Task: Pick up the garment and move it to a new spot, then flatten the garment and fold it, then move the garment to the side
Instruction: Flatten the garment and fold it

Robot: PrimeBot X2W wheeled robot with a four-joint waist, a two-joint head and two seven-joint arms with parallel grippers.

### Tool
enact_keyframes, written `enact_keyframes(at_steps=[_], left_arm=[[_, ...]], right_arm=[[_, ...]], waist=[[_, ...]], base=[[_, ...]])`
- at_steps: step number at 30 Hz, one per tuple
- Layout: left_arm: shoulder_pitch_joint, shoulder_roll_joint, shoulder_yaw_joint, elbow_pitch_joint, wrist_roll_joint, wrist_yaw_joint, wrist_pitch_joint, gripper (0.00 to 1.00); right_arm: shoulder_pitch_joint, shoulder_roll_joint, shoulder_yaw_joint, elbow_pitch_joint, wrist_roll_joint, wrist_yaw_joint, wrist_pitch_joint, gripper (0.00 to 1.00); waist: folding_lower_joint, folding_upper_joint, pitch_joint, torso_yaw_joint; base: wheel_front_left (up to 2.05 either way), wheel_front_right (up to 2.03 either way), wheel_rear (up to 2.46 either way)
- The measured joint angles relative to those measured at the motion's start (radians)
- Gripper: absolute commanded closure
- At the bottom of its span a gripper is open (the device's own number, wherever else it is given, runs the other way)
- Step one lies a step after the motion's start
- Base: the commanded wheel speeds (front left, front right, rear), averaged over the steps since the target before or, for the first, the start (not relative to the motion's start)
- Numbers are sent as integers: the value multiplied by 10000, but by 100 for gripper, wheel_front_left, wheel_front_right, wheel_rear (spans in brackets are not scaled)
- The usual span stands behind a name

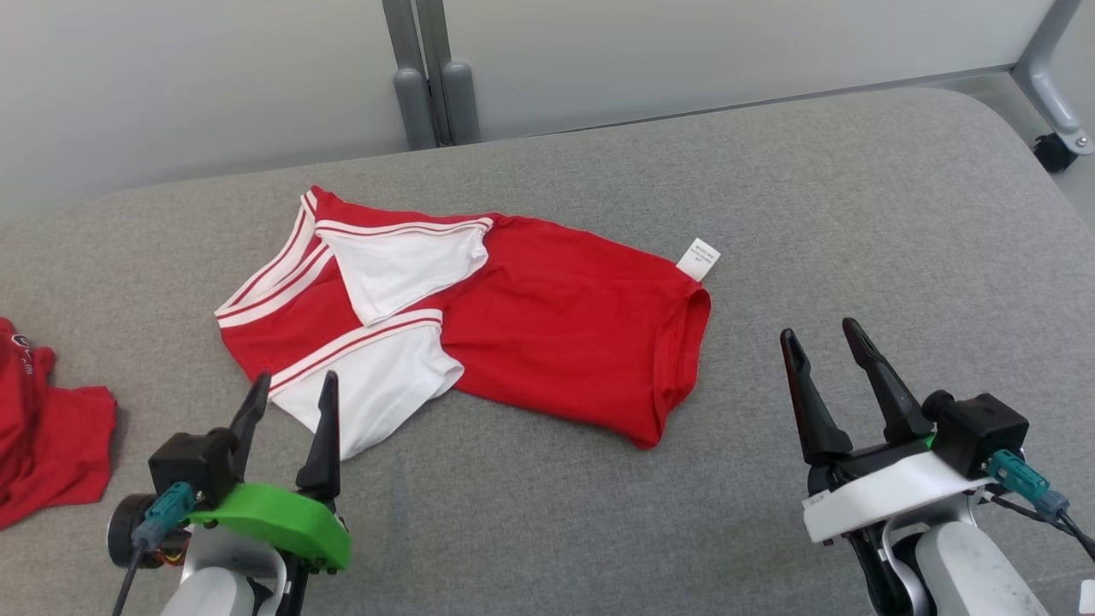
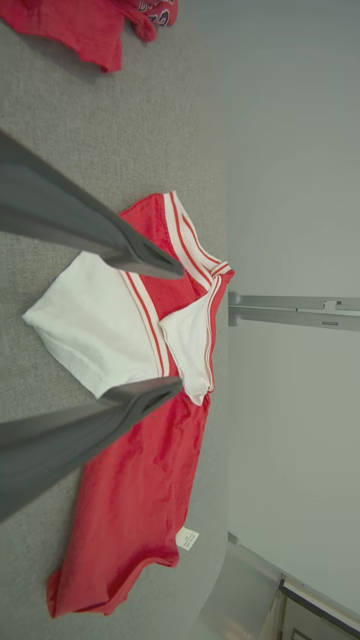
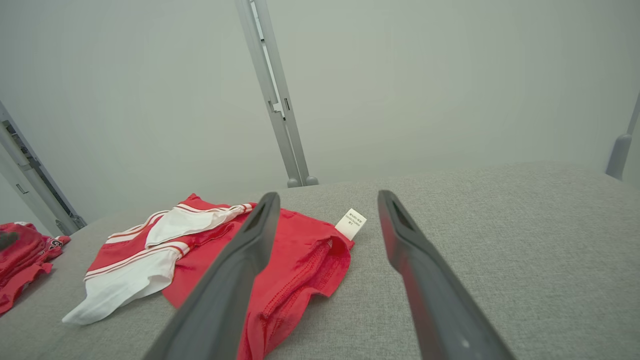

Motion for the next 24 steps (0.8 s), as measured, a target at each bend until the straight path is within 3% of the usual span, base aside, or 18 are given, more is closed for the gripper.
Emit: enact_keyframes(at_steps=[10,18,19,21,23,24], left_arm=[[36,-4,-464,1835,-941,-291,2602,0],[-563,-71,-410,2757,-1170,-635,2633,0],[-672,-90,-431,2844,-1170,-677,2644,7],[-886,-136,-443,2905,-1187,-729,2644,60],[-1039,-169,-454,2899,-1212,-756,2661,100],[-1082,-171,-470,2890,-1214,-759,2727,100]], right_arm=[[-217,12,102,0,35,0,0,0],[-315,44,111,-25,40,0,0,0],[-348,52,121,-23,42,0,0,0],[-397,54,121,-25,42,0,0,0],[-397,56,115,-17,42,0,0,0],[-397,59,105,-17,40,0,0,0]], waist=[[0,0,242,-322],[0,0,498,-602],[0,0,528,-621],[0,-1,572,-646],[0,0,588,-650],[0,0,583,-642]], base=[[0,0,0],[0,0,0],[0,0,0],[0,0,0],[0,0,0],[0,0,0]])
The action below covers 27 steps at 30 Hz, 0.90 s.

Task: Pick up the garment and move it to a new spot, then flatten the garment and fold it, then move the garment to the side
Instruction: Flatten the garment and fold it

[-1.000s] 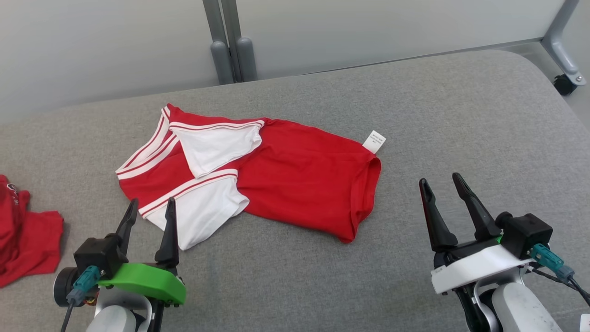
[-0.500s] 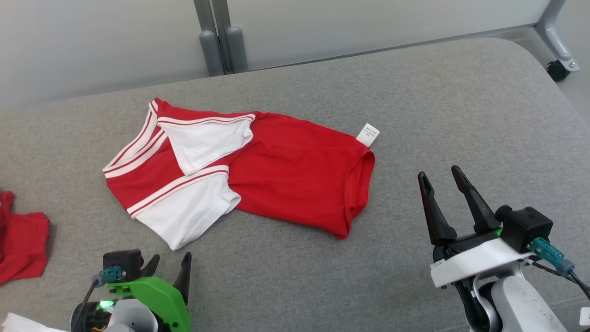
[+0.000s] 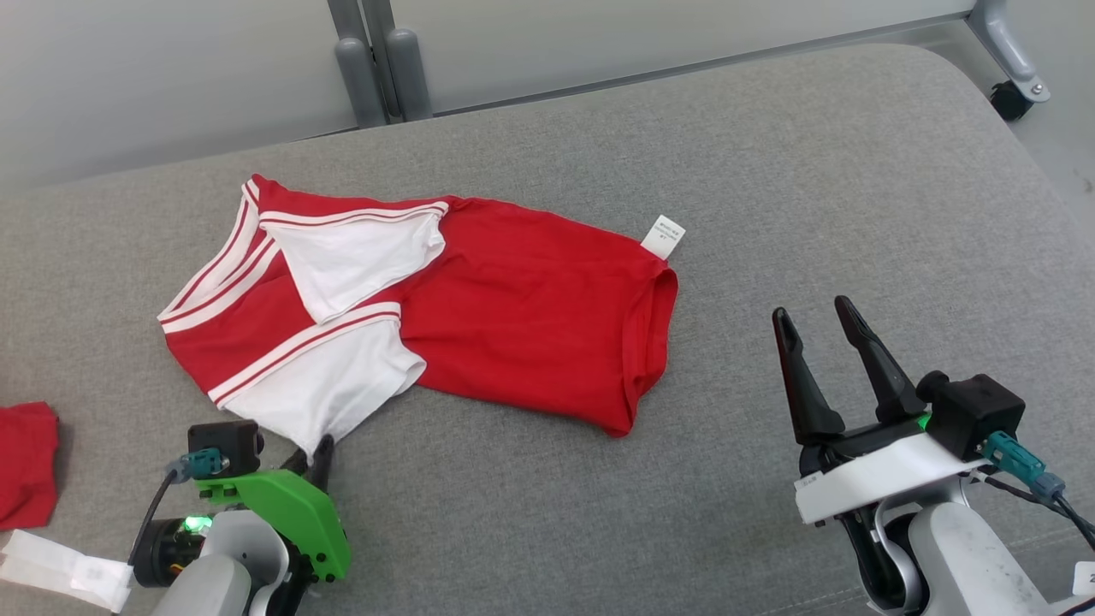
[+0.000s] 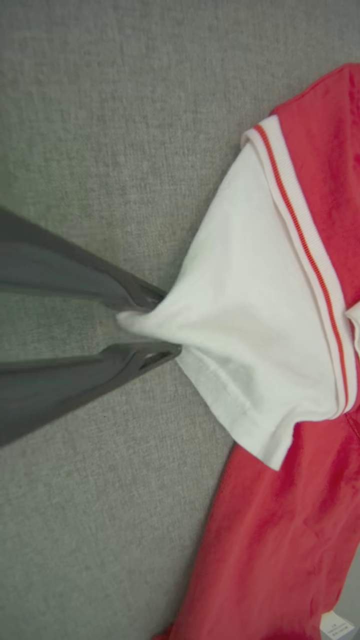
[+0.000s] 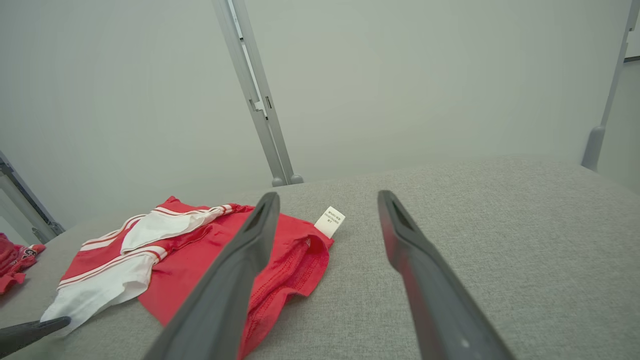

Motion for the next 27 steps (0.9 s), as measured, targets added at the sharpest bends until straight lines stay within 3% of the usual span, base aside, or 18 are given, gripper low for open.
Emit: enact_keyframes(at_steps=[10,19,27], left_arm=[[138,631,-236,-1482,-205,282,1753,100],[1915,2031,140,-4844,-1137,1129,4349,100],[3135,2600,700,-5695,-1712,1822,4993,100]], right_arm=[[67,88,-98,59,-10,0,0,0],[191,59,-244,23,-12,0,0,0],[208,-56,-305,15,-13,0,0,0]], waist=[[0,0,-205,265],[0,0,-359,729],[0,0,-345,967]], base=[[0,0,0],[0,0,0],[0,0,0]])
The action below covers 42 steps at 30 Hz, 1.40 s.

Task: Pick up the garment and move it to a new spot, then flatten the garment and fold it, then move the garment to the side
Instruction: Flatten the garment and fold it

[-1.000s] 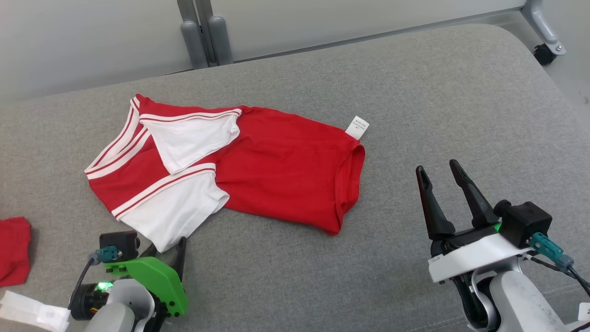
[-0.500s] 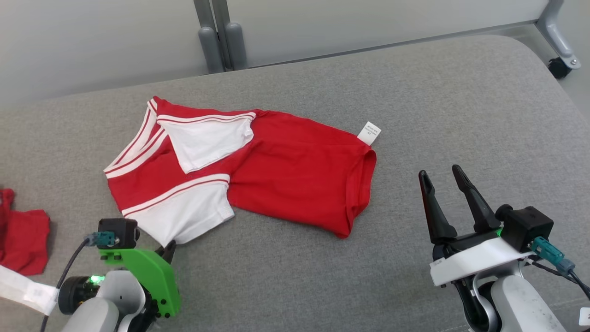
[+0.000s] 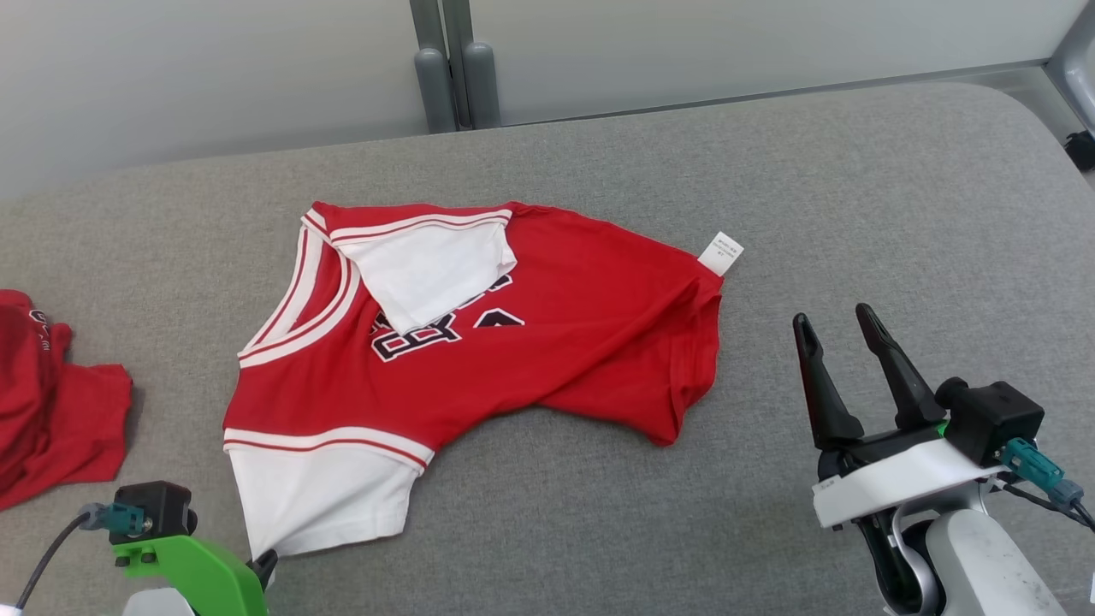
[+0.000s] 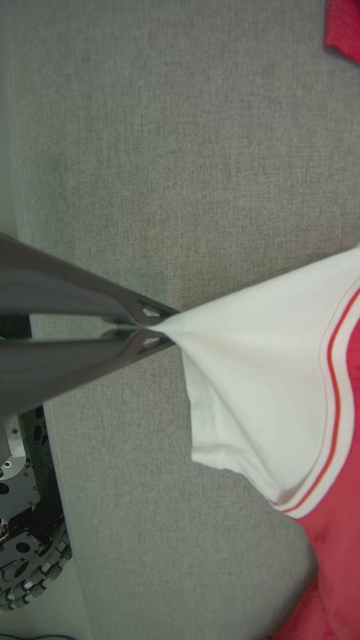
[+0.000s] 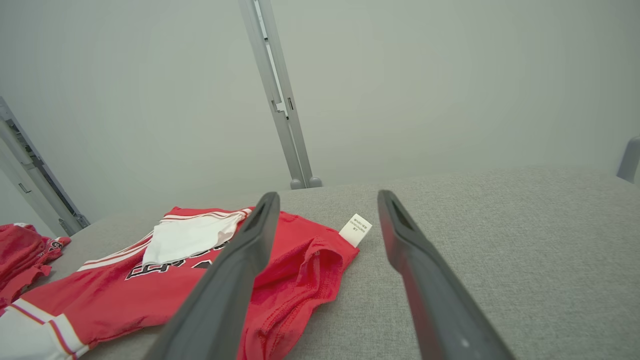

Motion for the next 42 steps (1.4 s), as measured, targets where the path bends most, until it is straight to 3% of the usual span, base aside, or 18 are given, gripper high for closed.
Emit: enact_keyframes(at_steps=[2,3,4,5,11,16,23,27,34,42], left_arm=[[84,0,65,136,-69,73,-33,98],[113,2,59,242,-69,73,-33,73],[152,-15,56,389,-77,69,-75,27],[157,-56,38,581,-79,36,-182,0],[-15,-387,75,1116,548,-92,-1789,0],[-108,-675,326,871,1379,226,-3593,0],[-405,-1124,-65,594,2092,69,-5009,0],[-623,-1452,-454,640,2196,-52,-5137,0],[-1127,-1645,-821,989,2236,-290,-5026,0],[-1404,-1751,-909,1398,2230,-385,-5005,0]], right_arm=[[-2,-69,-17,4,-2,0,0,0],[-2,-90,-10,10,-2,0,0,0],[-4,-104,-4,13,-2,0,0,0],[-9,-111,17,27,-2,0,0,0],[4,-176,134,146,4,0,0,0],[82,-226,169,211,33,0,0,0],[152,-403,324,545,90,0,2,0],[-402,-504,495,1237,198,0,713,0],[-2117,-445,754,3035,531,0,3057,0],[-3261,-288,702,4126,527,0,4211,0]], waist=[[0,0,-4,18],[0,0,-3,18],[0,0,-5,18],[0,0,-11,17],[0,0,-167,21],[0,0,-373,69],[0,0,-424,306],[0,0,-295,475],[0,0,77,875],[0,0,474,1354]], base=[[0,0,0],[0,0,0],[0,0,0],[0,0,0],[0,0,0],[0,0,0],[0,0,0],[0,0,0],[0,0,0],[0,0,0]])
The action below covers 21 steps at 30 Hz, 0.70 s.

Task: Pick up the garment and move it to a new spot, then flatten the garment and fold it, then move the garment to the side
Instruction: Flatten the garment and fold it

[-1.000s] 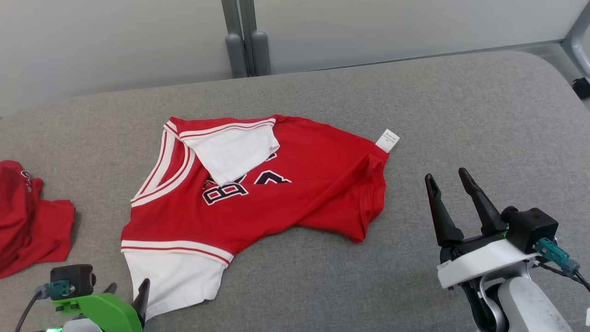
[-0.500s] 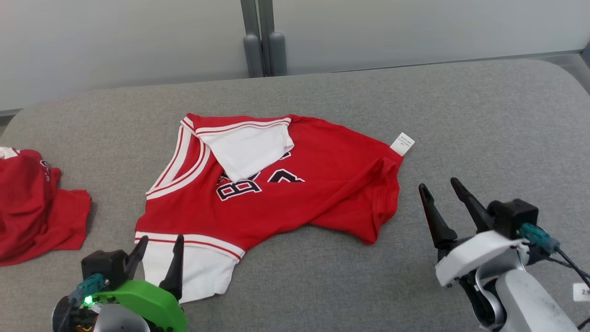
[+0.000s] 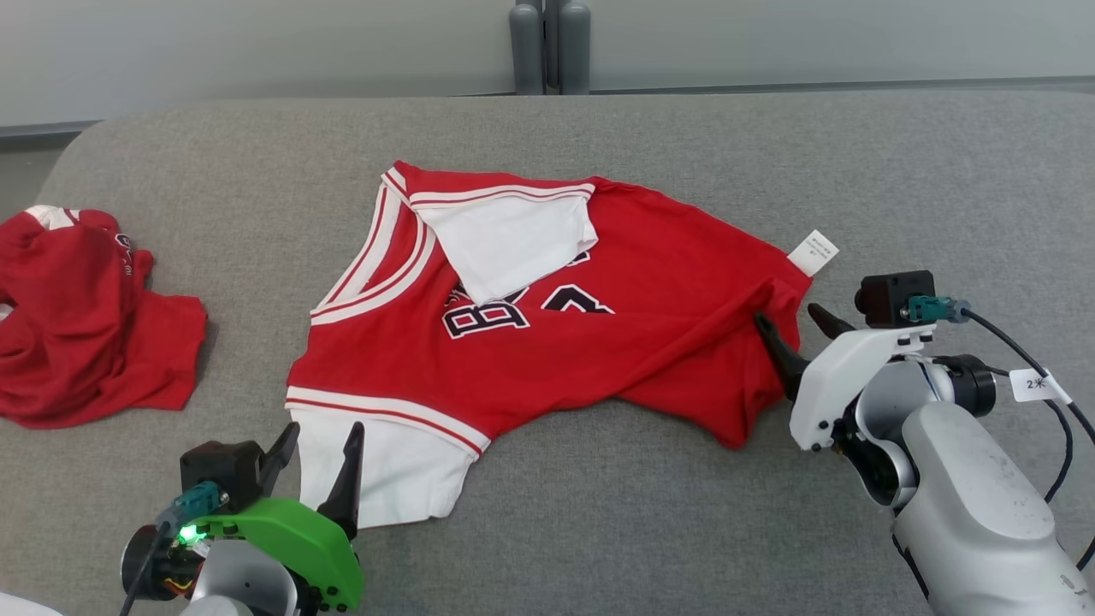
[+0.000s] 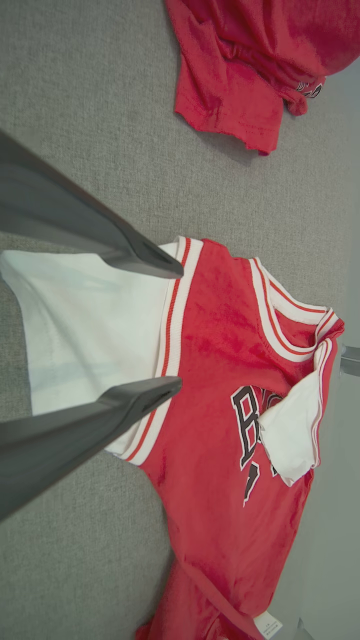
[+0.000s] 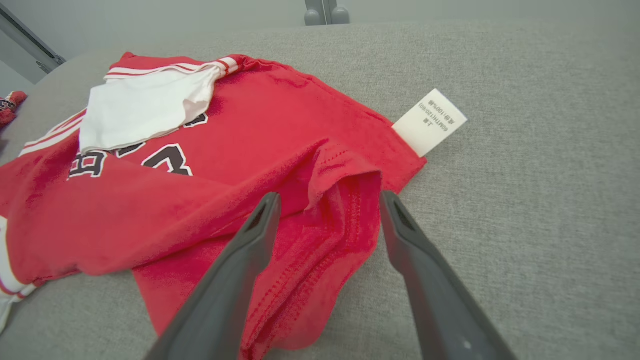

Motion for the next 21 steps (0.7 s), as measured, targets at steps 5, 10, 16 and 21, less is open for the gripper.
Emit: enact_keyframes(at_steps=[5,10,16,21], left_arm=[[-35,-44,-61,169,-27,-71,-2,0],[-150,-31,-65,219,-29,-75,-27,0],[-262,4,-73,314,-56,-86,-15,0],[-262,10,-105,491,-100,-105,-15,0]], right_arm=[[-204,127,-134,301,-58,0,178,12],[-331,178,-155,508,-58,0,29,62],[-485,221,-174,794,-61,0,-453,100],[-492,171,-13,667,148,0,-794,100]], waist=[[0,0,130,147],[0,0,270,159],[0,0,402,104],[0,0,268,19]], base=[[0,0,0],[0,0,0],[0,0,0],[0,0,0]])
